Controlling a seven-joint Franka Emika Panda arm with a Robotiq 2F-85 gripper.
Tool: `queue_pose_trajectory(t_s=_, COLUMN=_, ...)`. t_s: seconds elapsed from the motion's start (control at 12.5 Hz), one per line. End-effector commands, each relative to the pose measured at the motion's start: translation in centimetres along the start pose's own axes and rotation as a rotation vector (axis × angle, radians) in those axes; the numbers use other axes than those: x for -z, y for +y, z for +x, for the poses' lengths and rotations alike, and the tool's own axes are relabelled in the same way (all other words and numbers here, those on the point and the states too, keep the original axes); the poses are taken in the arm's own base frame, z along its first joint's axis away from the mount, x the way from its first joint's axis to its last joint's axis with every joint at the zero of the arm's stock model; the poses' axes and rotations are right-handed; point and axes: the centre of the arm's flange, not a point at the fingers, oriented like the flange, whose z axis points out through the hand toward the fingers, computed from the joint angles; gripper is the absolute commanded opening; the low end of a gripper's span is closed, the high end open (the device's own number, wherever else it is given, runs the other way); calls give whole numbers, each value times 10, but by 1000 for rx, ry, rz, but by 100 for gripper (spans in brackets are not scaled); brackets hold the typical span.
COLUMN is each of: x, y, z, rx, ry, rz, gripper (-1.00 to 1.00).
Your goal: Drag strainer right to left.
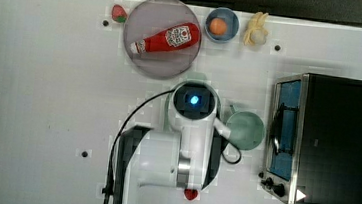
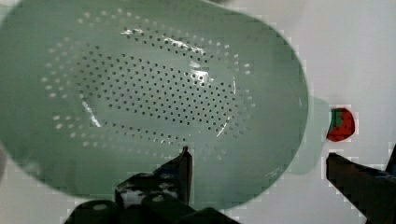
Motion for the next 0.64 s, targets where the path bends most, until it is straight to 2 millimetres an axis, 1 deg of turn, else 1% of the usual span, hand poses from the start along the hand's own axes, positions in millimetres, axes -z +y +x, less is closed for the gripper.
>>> queue_pose_trajectory(t_s=0.08, x=13, y=-10, z=2, rx=-213, ry=24, rz=136, gripper=100)
queue_pose_trajectory(t_s=0.4, x=-64, y=-13, z=-9, rx=-200, ry=20, rz=167, gripper=100)
queue_pose_trajectory(t_s=0.56, x=-93, y=-25, z=-13, rx=-186, ry=16, rz=171, gripper=100)
queue_pose_trajectory(t_s=0.64, x=-106, y=-32, z=-18, rx=-174, ry=13, rz=172, gripper=100)
